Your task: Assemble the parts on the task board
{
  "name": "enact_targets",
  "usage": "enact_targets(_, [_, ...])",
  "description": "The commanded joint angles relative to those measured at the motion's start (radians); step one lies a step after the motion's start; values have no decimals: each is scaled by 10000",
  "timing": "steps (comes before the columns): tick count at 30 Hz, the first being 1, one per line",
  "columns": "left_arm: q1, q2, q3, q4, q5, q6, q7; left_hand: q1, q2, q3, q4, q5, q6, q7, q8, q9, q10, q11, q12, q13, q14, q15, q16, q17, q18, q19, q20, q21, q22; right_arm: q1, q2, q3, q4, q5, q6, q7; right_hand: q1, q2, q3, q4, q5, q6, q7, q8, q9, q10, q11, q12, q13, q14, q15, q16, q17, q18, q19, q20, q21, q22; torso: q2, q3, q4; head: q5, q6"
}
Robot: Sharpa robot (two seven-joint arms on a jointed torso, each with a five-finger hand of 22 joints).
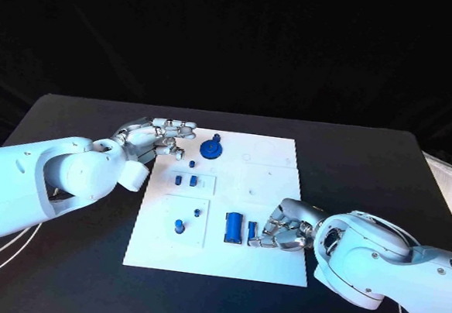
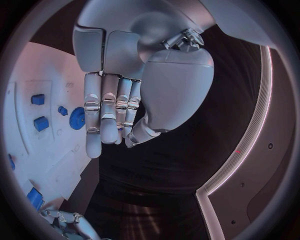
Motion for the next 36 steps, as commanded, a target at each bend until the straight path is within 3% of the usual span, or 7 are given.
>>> enact_targets(1, [1,17,5,18,-30,185,52,62,70,-29,-7,63,-42,-10,59,-14,-48,1,64,12,-66,-1,-46,-9,185,-46,0,-69,-14,-15,69,-5,-83,-347,219,24,227,93,-3,-92,-59,29,-5,-50,7,140,-48,-62,702,768,-42,43,1165,-158,460,-47,36,1974,9,3,-2,8,-10])
enact_targets(8, [0,19,5,16,-38,183,56,62,70,-29,-7,63,-42,-10,59,-14,-48,1,64,12,-66,-1,-46,-9,185,-46,0,-69,-14,-17,180,-4,-281,-476,119,-9,262,225,-10,-84,-73,43,-4,-51,5,153,-49,-33,723,771,-44,51,1177,-157,457,-50,32,1971,5,3,12,14,-13])
enact_targets(17, [-1,32,5,6,-48,195,56,62,70,-29,-7,63,-42,-10,59,-14,-48,1,64,12,-66,-1,-46,-9,185,-46,0,-69,-14,-17,240,-4,-297,-401,26,17,192,242,-95,-32,-42,46,5,-56,3,163,-42,-14,738,772,-40,53,1181,-158,460,-50,35,1975,-8,7,-16,8,4])
enact_targets(24, [-15,37,-2,-12,-49,192,57,62,70,-29,-7,63,-42,-10,59,-14,-48,1,64,12,-66,-1,-46,-9,185,-46,0,-69,-14,48,4,42,-121,259,-388,550,-25,186,-451,158,482,-21,43,-110,-19,95,-11,-216,645,751,-17,-14,1083,-142,416,-36,-12,1927,-24,2,-8,-24,65])
enact_targets(30, [-95,77,-8,-57,-50,136,173,31,66,-59,-1,56,-53,-3,64,-14,-74,9,96,12,-116,7,-77,-106,185,-60,6,-84,-22,522,-160,82,-407,2284,-829,2178,156,180,-628,130,634,-523,260,-411,-140,-330,162,-1217,114,619,111,-415,528,9,-13,49,-452,1450,-119,-46,10,-97,171])
enact_targets(33, [-179,104,-6,-81,-34,7,413,-123,15,-187,80,48,-79,-9,75,-14,-149,5,141,4,-516,54,-422,-526,182,-276,36,-253,-107,819,-109,89,-927,3724,-1001,3502,498,280,-627,-33,593,-955,456,-703,-260,-701,322,-2024,-329,496,239,-802,25,148,-412,155,-881,999,-209,-84,2,-125,278])
enact_targets(36, [-261,144,-3,-126,61,-193,767,-233,-15,-356,160,11,-117,-25,94,-14,-296,55,164,-33,-1169,106,-1144,-933,173,-848,107,-745,-392,1057,114,92,-1730,5651,-1167,5058,987,459,-591,-296,478,-1336,670,-1050,-417,-1491,510,-3804,-1392,208,404,-1733,-1078,418,-1178,314,-1800,76,-342,-140,-27,-151,368])
